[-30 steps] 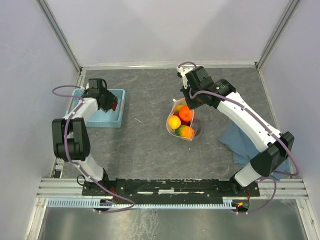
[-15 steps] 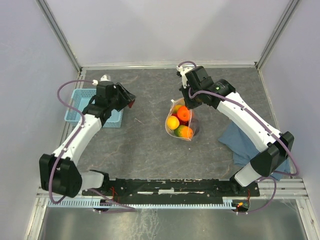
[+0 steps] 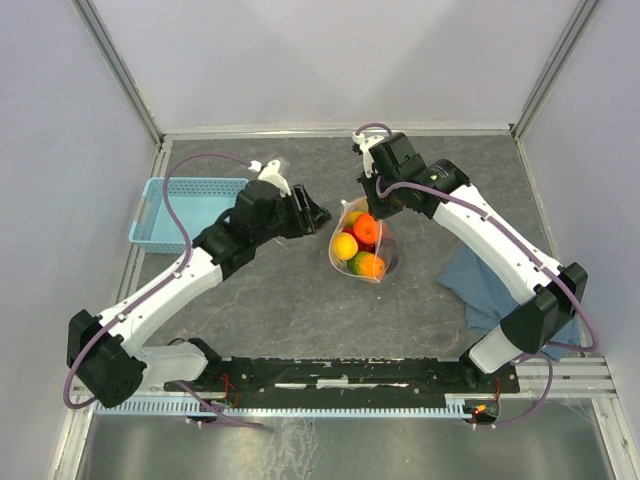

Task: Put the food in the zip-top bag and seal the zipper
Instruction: Pick up the fake fruit from the bin, then place the fake fruit in the zipper food storage bag.

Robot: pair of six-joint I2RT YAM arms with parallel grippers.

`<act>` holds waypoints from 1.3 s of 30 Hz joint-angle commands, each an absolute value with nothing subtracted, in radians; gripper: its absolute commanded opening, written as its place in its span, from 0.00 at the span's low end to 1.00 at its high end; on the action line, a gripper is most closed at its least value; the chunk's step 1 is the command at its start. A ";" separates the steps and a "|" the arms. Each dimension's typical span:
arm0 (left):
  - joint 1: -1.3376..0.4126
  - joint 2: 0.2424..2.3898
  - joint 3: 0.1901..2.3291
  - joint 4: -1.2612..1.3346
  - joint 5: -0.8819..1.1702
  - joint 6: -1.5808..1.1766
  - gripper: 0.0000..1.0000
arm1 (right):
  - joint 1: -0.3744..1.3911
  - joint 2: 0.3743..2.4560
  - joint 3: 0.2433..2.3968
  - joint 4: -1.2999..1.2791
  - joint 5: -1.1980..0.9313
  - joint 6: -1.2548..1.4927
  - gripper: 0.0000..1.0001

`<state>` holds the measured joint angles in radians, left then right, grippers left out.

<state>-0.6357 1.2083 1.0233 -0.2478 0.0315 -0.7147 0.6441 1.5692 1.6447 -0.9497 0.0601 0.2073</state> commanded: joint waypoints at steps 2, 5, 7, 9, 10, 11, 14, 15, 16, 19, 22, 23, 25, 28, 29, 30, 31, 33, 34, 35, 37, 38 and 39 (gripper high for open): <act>-0.767 1.139 1.041 -0.147 -0.022 -0.622 0.40 | 0.650 1.565 1.652 -0.905 0.061 0.219 0.02; -0.829 1.126 1.032 -0.112 -0.047 -0.607 0.41 | 0.653 1.568 1.654 -0.905 0.062 0.221 0.02; -0.863 1.132 1.028 -0.085 -0.051 -0.598 0.41 | 0.653 1.570 1.654 -0.906 0.062 0.221 0.02; -0.890 1.153 1.030 -0.069 -0.064 -0.590 0.41 | 0.654 1.569 1.654 -0.907 0.062 0.221 0.02; -0.898 1.166 1.033 -0.068 -0.067 -0.589 0.41 | 0.654 1.568 1.654 -0.907 0.061 0.221 0.02; -0.906 1.182 1.038 -0.066 -0.070 -0.589 0.41 | 0.655 1.567 1.654 -0.906 0.061 0.221 0.02; -0.921 1.216 1.041 -0.058 -0.086 -0.594 0.42 | 0.655 1.562 1.650 -0.907 0.063 0.221 0.02; -0.923 1.224 1.039 -0.056 -0.097 -0.600 0.43 | 0.655 1.561 1.648 -0.907 0.064 0.221 0.02; -0.925 1.230 1.037 -0.054 -0.106 -0.604 0.45 | 0.655 1.559 1.646 -0.905 0.063 0.221 0.02; -0.926 1.247 1.034 -0.054 -0.115 -0.610 0.51 | 0.656 1.558 1.642 -0.905 0.063 0.221 0.02; -0.929 1.268 1.036 -0.053 -0.104 -0.612 0.57 | 0.658 1.556 1.640 -0.902 0.063 0.221 0.02; -0.931 1.276 1.036 -0.054 -0.097 -0.613 0.59 | 0.658 1.556 1.640 -0.901 0.063 0.221 0.02; -0.932 1.288 1.038 -0.054 -0.084 -0.614 0.62 | 0.658 1.557 1.640 -0.901 0.063 0.221 0.02; -0.935 1.299 1.040 -0.054 -0.074 -0.615 0.67 | 0.657 1.560 1.639 -0.899 0.061 0.222 0.01; -0.935 1.299 1.042 -0.053 -0.071 -0.615 0.69 | 0.657 1.559 1.641 -0.900 0.060 0.222 0.02; -0.935 1.299 1.042 -0.053 -0.069 -0.614 0.71 | 0.658 1.561 1.641 -0.899 0.060 0.223 0.01; -0.935 1.297 1.042 -0.053 -0.069 -0.614 0.73 | 0.658 1.561 1.641 -0.899 0.060 0.224 0.02; -0.936 1.291 1.045 -0.061 -0.075 -0.611 0.75 | 0.659 1.563 1.643 -0.897 0.058 0.224 0.02; -0.936 1.286 1.046 -0.066 -0.080 -0.609 0.76 | 0.659 1.563 1.643 -0.899 0.059 0.223 0.02; -0.935 1.280 1.048 -0.075 -0.088 -0.606 0.76 | 0.659 1.562 1.642 -0.899 0.059 0.223 0.01; -0.935 1.258 1.052 -0.098 -0.115 -0.602 0.77 | 0.658 1.562 1.641 -0.899 0.060 0.222 0.02; -0.935 1.245 1.053 -0.112 -0.137 -0.599 0.77 | 0.658 1.563 1.640 -0.899 0.060 0.222 0.02; -0.934 1.231 1.052 -0.127 -0.160 -0.597 0.77 | 0.658 1.563 1.640 -0.901 0.060 0.221 0.02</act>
<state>-0.9298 1.2984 1.0233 -0.1120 -0.0845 -0.6346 0.6529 1.5703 1.6371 -0.9463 0.0601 0.2123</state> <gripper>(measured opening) 0.764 0.024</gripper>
